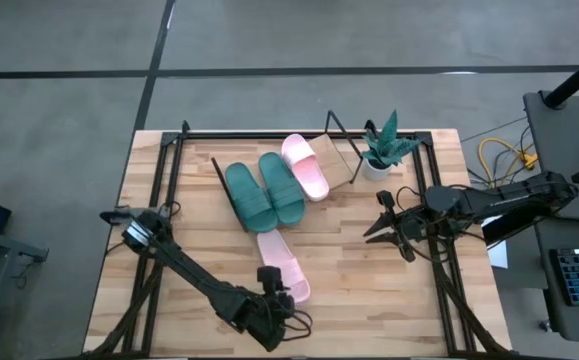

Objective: Pick and place slides into the shelf
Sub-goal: Put the pink slide on the shelf

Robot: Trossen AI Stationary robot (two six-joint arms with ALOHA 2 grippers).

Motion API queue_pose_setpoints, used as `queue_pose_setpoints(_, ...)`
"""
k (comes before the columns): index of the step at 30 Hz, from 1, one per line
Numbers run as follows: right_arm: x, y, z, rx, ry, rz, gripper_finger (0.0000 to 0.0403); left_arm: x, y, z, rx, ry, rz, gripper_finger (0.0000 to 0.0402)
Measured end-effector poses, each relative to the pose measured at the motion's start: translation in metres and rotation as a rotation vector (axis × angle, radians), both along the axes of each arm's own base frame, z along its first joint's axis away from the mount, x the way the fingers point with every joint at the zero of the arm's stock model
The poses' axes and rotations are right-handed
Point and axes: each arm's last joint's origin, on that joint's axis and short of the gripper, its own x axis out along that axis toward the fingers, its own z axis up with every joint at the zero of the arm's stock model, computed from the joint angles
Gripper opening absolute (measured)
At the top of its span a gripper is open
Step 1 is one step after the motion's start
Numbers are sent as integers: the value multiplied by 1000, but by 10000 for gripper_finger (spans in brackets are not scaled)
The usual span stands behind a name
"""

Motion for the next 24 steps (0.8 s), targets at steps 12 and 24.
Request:
queue_pose_setpoints(12, 0, 0, 0, -3, 0, 1, 63, 0, -2, -8, 172, 26, 40, 210)
queue_pose_setpoints(24, 0, 0, 0, -4, 0, 1, 63, 0, -2, -25, 293, 78, 1, 210)
